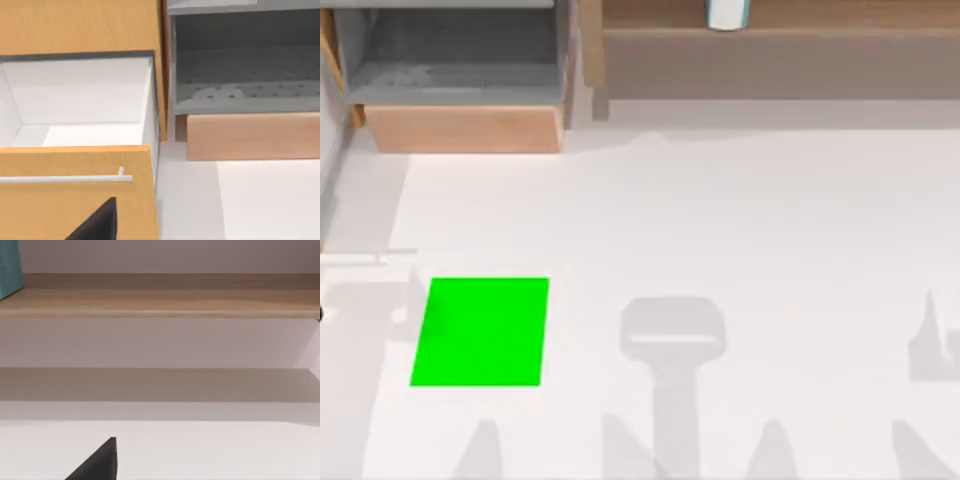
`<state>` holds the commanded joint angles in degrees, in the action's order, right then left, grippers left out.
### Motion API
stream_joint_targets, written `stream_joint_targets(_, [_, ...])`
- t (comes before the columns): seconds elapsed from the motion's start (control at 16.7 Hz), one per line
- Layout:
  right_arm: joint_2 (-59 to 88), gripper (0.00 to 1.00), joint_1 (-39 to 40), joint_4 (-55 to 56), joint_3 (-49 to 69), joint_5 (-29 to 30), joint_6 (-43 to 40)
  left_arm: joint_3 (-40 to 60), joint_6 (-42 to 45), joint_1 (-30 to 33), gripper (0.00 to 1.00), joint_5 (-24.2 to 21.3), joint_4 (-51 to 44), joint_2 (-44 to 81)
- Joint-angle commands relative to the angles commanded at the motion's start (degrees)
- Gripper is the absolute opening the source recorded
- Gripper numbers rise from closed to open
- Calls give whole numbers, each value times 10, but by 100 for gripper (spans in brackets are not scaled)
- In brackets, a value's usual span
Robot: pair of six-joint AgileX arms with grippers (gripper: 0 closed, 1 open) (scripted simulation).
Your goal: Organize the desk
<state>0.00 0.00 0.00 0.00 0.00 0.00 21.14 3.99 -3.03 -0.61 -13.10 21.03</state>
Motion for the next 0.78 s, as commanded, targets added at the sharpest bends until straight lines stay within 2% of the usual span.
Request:
stream_joint_targets(0.24, [0,100,0,0,0,0,0,233,41,-33,100,-4,-129,240])
stream_joint_targets(0.78, [0,100,0,0,0,0,0,837,146,-122,100,-10,-459,879])
